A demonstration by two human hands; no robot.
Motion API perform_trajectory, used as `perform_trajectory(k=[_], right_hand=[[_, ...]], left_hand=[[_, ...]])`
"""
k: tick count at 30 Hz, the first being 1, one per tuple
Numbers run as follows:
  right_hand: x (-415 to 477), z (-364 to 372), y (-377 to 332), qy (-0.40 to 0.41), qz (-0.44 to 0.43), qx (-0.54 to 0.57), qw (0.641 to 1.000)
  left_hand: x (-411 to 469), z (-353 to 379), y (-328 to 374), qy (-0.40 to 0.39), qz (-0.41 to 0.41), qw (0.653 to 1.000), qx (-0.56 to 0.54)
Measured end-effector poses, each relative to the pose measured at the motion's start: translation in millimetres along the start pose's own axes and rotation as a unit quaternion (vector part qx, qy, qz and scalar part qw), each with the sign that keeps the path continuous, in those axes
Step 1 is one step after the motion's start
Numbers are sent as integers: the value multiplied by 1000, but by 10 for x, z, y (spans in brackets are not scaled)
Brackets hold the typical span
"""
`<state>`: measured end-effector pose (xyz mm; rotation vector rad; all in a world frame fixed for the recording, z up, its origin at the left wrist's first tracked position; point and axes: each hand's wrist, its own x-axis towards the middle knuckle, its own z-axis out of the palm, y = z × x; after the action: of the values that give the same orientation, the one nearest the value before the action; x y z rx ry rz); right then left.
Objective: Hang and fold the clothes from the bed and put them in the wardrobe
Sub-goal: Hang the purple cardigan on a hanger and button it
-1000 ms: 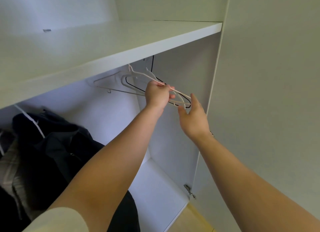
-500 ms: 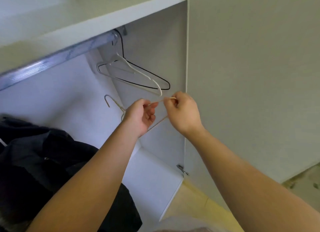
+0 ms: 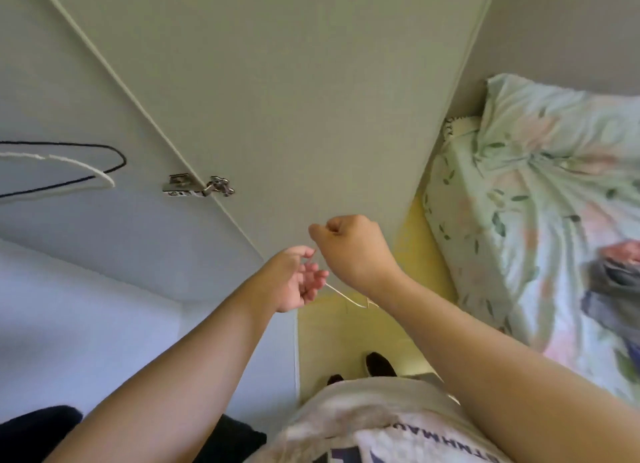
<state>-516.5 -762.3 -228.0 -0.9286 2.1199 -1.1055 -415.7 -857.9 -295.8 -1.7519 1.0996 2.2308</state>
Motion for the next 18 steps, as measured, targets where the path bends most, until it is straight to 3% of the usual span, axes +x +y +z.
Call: perform_trajectory(k=[5,10,18], right_hand=[[-373,-570,647,158,160,11,974],[-1051,-1231,1196,315,268,3,911],[-1886,-2200,1853,481,301,37,823]], left_hand=[[441,1085,-281,-102,-35,974,198],[397,2230,-781,-192,-67,926,319],[262,3506,-1342,-235,-83,874,418]])
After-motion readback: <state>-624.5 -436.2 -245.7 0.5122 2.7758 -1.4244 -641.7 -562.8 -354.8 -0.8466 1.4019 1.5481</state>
